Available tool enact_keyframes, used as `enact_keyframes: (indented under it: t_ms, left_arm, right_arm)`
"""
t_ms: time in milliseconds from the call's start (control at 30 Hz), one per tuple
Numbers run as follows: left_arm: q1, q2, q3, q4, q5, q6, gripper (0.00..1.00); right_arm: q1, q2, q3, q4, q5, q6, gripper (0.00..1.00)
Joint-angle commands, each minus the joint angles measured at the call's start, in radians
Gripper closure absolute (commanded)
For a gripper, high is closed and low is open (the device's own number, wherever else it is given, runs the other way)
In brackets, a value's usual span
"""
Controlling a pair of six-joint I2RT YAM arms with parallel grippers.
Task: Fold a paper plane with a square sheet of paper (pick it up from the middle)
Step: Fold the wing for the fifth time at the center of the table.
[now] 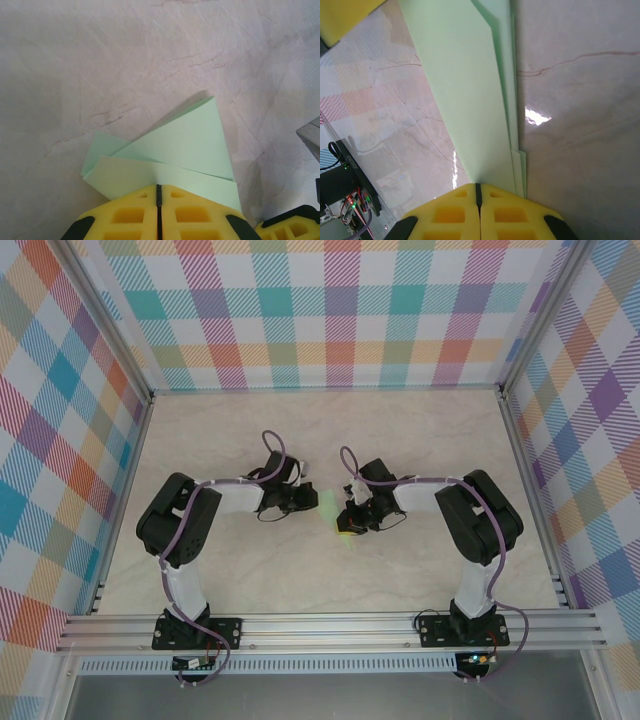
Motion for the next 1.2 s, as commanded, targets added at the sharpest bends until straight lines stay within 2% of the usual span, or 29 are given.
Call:
enact_keyframes:
  t_ms: [0, 300, 467, 567, 667, 767, 933, 1167]
  left_arm:
    - [0.089, 0.034, 0.011, -0.026, -0.182, -0.002, 0.92]
    - [0.102, 0.023, 0.064, -0.079, -0.188, 0.005, 0.92]
    - [0.091, -0.057, 0.044, -0.077, -0.139, -0.012, 0.92]
    - [0.056, -0.121, 0.004, -0.055, -0.126, -0.041, 0.92]
    - [0.014, -0.178, -0.04, -0.041, -0.168, -0.069, 0.92]
    - [-0.026, -0.205, -0.093, 0.042, -0.143, -0.121, 0.92]
    - [-0.1, -0.147, -0.098, 0.117, -0.089, -0.161, 0.92]
    - [-0.134, -0.047, -0.059, 0.113, -0.082, -0.17, 0.93]
  right_arm:
    - [-0.01, 0.102, -0.083, -0.193, 0.242, -0.027, 0.95]
    - [-0.011, 0.091, -0.086, -0.186, 0.23, -0.025, 0.95]
    - [-0.011, 0.066, -0.081, -0.175, 0.201, -0.023, 0.94]
    - [-0.01, 0.042, -0.07, -0.169, 0.172, -0.019, 0.94]
    - [-0.01, 0.023, -0.053, -0.174, 0.158, -0.022, 0.94]
    - [-0.011, 0.011, -0.034, -0.179, 0.142, -0.025, 0.93]
    - [-0.01, -0.004, -0.013, -0.169, 0.105, -0.024, 0.93]
    - [-0.011, -0.001, -0.003, -0.175, 0.101, -0.029, 0.93]
